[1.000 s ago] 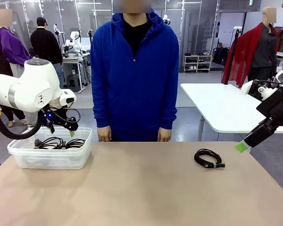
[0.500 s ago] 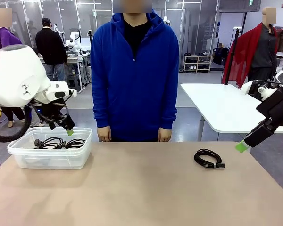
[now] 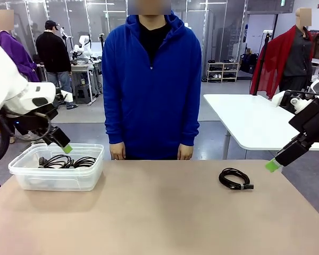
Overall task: Organize and store the cables.
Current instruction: Place the USB Extension Cable into the Organizing box.
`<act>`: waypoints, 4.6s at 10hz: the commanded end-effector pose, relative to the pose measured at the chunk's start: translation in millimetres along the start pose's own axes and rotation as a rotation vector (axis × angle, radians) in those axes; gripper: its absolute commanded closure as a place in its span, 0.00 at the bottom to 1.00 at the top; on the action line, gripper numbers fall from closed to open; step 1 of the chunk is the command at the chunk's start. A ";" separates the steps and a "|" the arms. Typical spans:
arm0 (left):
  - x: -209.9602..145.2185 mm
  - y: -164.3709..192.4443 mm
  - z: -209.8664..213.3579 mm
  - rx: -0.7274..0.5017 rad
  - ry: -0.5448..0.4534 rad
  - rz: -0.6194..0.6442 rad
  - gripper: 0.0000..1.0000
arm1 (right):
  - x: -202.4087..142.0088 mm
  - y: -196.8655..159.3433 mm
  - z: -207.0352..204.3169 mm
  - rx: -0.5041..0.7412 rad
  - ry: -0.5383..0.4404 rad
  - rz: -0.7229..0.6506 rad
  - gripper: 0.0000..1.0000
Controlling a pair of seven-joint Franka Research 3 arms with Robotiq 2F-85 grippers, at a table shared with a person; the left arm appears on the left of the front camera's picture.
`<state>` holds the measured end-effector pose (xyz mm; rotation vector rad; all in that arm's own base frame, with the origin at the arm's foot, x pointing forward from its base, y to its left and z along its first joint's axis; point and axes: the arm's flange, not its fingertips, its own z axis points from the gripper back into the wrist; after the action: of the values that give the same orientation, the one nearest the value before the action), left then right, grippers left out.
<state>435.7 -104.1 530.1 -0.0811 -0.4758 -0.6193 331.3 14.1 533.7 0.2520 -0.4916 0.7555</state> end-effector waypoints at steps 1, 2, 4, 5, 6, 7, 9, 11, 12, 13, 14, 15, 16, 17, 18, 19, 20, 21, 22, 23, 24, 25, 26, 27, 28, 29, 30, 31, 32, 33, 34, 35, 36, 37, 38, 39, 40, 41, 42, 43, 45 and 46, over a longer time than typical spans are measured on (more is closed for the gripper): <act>-29.3 -3.6 11.1 -0.060 -0.085 -0.057 0.00 | -0.5 -0.5 -0.2 -0.011 0.013 -0.002 0.00; -42.3 -14.1 23.0 -0.064 -0.107 -0.068 0.00 | -0.5 -0.5 -0.2 -0.011 0.013 -0.002 0.00; -57.5 -24.1 33.2 -0.037 -0.149 -0.137 0.00 | -0.5 -0.5 -0.2 -0.011 0.013 -0.002 0.00; -64.8 -15.0 35.0 -0.010 -0.171 -0.193 0.00 | -0.5 -0.5 -0.2 -0.011 0.013 -0.002 0.00; -76.1 -14.4 41.7 -0.037 -0.205 -0.262 0.00 | -0.5 -0.5 -0.2 -0.011 0.013 -0.002 0.00; -80.2 -15.4 41.1 -0.020 -0.210 -0.281 0.00 | -0.5 -0.5 -0.2 -0.011 0.013 -0.002 0.00; -79.1 -13.3 39.3 -0.048 -0.210 -0.246 0.00 | -0.5 -0.5 -0.2 -0.011 0.013 -0.002 0.00; -72.7 -11.6 48.6 -0.038 -0.193 -0.244 0.00 | -0.5 -0.5 -0.2 -0.011 0.013 -0.002 0.00; -72.7 -11.6 48.6 -0.038 -0.193 -0.244 0.00 | -0.5 -0.5 -0.2 -0.011 0.013 -0.002 0.00; -72.7 -11.6 48.6 -0.038 -0.193 -0.244 0.00 | -0.5 -0.5 -0.2 -0.011 0.013 -0.002 0.00; -72.7 -11.6 48.6 -0.038 -0.193 -0.244 0.00 | -0.5 -0.5 -0.2 -0.011 0.013 -0.002 0.00; -72.7 -11.6 48.6 -0.038 -0.193 -0.244 0.00 | -0.5 -0.5 -0.2 -0.011 0.013 -0.002 0.00; -72.7 -11.6 48.6 -0.038 -0.193 -0.244 0.00 | -0.5 -0.5 -0.2 -0.011 0.013 -0.002 0.00; -72.7 -11.6 48.6 -0.038 -0.193 -0.244 0.00 | -0.5 -0.5 -0.2 -0.011 0.013 -0.002 0.00; -72.5 -11.3 47.1 -0.040 -0.192 -0.243 0.00 | -0.5 -0.5 -0.2 -0.011 0.013 -0.002 0.00; -78.7 -7.0 67.1 -0.082 -0.177 -0.315 0.00 | -0.5 -0.5 -0.2 -0.011 0.013 -0.002 0.00; -94.4 -1.2 90.6 -0.102 -0.160 -0.381 0.00 | -0.5 -0.5 -0.2 -0.011 0.013 -0.002 0.00; -113.2 7.2 108.6 -0.074 -0.143 -0.413 0.00 | -0.5 -0.5 -0.2 -0.011 0.013 -0.002 0.00; -128.0 12.4 119.4 -0.076 -0.146 -0.437 0.00 | -0.5 -0.5 -0.2 -0.011 0.013 -0.002 0.00; -140.8 14.1 128.3 -0.064 -0.149 -0.446 0.00 | -0.5 -0.5 -0.2 -0.011 0.013 -0.002 0.00; -152.5 15.8 133.4 -0.036 -0.172 -0.479 0.00 | -0.5 -0.5 -0.2 -0.011 0.013 -0.002 0.00; -164.7 20.6 135.9 -0.024 -0.208 -0.474 0.00 | -0.5 -0.5 -0.2 -0.011 0.013 -0.002 0.00; -172.1 31.9 134.1 -0.037 -0.250 -0.455 0.00 | -0.5 -0.5 -0.2 -0.011 0.013 -0.002 0.00; -174.1 41.1 129.6 -0.047 -0.265 -0.416 0.00 | -0.5 -0.5 -0.2 -0.011 0.013 -0.002 0.00; -172.4 43.5 126.7 -0.067 -0.282 -0.410 0.00 | -0.5 -0.5 -0.2 -0.011 0.013 -0.002 0.00; -169.7 34.7 145.2 -0.039 -0.231 -0.429 0.00 | -0.5 -0.5 -0.2 -0.011 0.013 -0.002 0.00; -169.7 34.7 145.2 -0.039 -0.231 -0.429 0.00 | -0.5 -0.5 -0.2 -0.011 0.013 -0.002 0.00; -169.7 34.7 145.2 -0.039 -0.231 -0.429 0.00 | -0.5 -0.5 -0.2 -0.011 0.013 -0.002 0.00; -169.7 34.7 145.2 -0.039 -0.231 -0.429 0.00 | -0.5 -0.5 -0.2 -0.011 0.013 -0.002 0.00; -169.7 34.7 145.2 -0.039 -0.231 -0.429 0.00 | 0.0 0.0 0.0 0.000 0.000 0.000 0.00; -169.7 34.7 145.2 -0.039 -0.231 -0.429 0.00 | 5.4 1.8 5.3 -0.042 0.024 0.032 0.00; -169.7 34.7 145.2 -0.039 -0.231 -0.429 0.00 | 10.9 0.5 7.2 -0.073 0.054 0.053 0.00; -169.7 34.7 145.2 -0.039 -0.231 -0.429 0.00 | 13.3 -1.4 7.2 -0.095 0.089 0.082 0.00; -169.7 34.7 145.2 -0.039 -0.231 -0.429 0.00 | 14.1 -5.3 9.3 -0.113 0.114 0.127 0.00; -169.7 34.7 145.2 -0.039 -0.231 -0.429 0.00 | 16.0 -11.3 13.2 -0.132 0.139 0.185 0.00; -169.7 34.7 145.2 -0.039 -0.231 -0.429 0.00 | 18.6 -16.2 17.9 -0.097 0.144 0.200 0.00; -169.7 34.7 145.2 -0.039 -0.231 -0.429 0.00 | 20.5 -20.1 22.1 -0.065 0.156 0.242 0.00; -169.7 34.7 145.2 -0.039 -0.231 -0.429 0.00 | 23.3 -24.3 24.6 -0.064 0.185 0.298 0.00; -169.7 34.7 145.2 -0.039 -0.231 -0.429 0.00 | 28.3 -32.2 29.4 -0.018 0.229 0.403 0.00; -169.7 34.7 145.2 -0.039 -0.231 -0.429 0.00 | 32.2 -38.1 32.1 -0.008 0.273 0.511 0.00; -169.7 34.7 145.2 -0.039 -0.231 -0.429 0.00 | 36.6 -43.2 31.3 -0.020 0.283 0.784 0.00; -169.7 34.7 145.2 -0.039 -0.231 -0.429 0.00 | 38.2 -44.2 28.0 -0.040 0.305 0.818 0.00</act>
<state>278.2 46.9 584.4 -0.0881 -0.7158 -1.0455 371.0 -0.2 576.5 -0.0594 -0.2787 1.4879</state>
